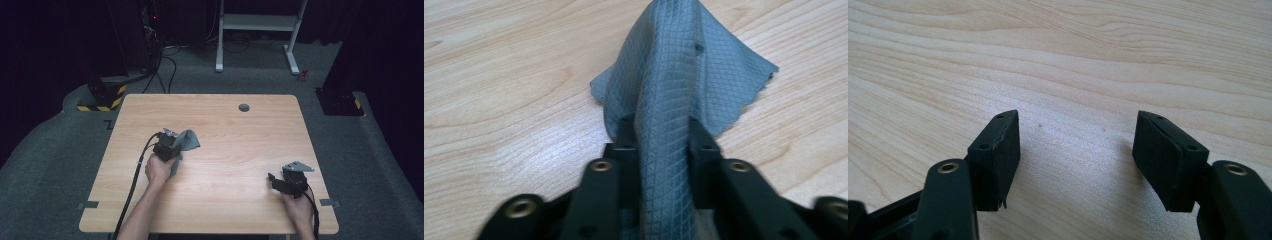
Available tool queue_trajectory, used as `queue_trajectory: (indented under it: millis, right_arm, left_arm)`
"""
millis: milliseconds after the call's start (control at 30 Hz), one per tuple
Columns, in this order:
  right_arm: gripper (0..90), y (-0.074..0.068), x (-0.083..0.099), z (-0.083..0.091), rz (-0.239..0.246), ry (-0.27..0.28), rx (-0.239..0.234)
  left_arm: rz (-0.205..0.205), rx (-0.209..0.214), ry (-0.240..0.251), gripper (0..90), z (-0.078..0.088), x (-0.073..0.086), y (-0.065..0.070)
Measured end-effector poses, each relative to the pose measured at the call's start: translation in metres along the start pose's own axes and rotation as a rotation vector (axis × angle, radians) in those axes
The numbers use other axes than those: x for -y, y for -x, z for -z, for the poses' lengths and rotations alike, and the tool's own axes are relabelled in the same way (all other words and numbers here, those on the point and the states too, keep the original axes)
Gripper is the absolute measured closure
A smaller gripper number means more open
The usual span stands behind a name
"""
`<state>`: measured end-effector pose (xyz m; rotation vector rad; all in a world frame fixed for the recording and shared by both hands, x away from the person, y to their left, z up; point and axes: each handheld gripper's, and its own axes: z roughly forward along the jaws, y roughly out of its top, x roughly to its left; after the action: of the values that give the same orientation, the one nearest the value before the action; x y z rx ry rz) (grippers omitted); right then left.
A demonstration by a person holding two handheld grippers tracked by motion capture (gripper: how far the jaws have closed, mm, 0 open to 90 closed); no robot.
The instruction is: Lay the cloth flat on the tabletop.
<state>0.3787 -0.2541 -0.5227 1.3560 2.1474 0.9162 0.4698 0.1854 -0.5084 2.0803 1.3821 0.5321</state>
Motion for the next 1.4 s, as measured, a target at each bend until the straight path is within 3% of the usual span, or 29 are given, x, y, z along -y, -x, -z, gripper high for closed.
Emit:
queue_trajectory:
  millis: [167, 833, 1200, 1400]
  right_arm:
    - [35.8, 0.0, 0.0, 0.0, 0.0, 0.0, 0.0]
    - [35.8, 0.0, 0.0, 0.0, 0.0, 0.0, 0.0]
    - [35.8, 0.0, 0.0, 0.0, 0.0, 0.0, 0.0]
    - [35.8, 0.0, 0.0, 0.0, 0.0, 0.0, 0.0]
  left_arm:
    - [-0.01, 0.041, 0.031, 82.7, 0.004, 0.001, 0.005]
    - [-0.07, 0.198, 0.138, 83.4, 0.032, -0.006, 0.04]
    - [-0.144, 0.289, 0.143, 83.3, 0.035, -0.01, 0.08]
    - [-0.146, 0.348, 0.148, 83.3, 0.033, -0.012, 0.1]
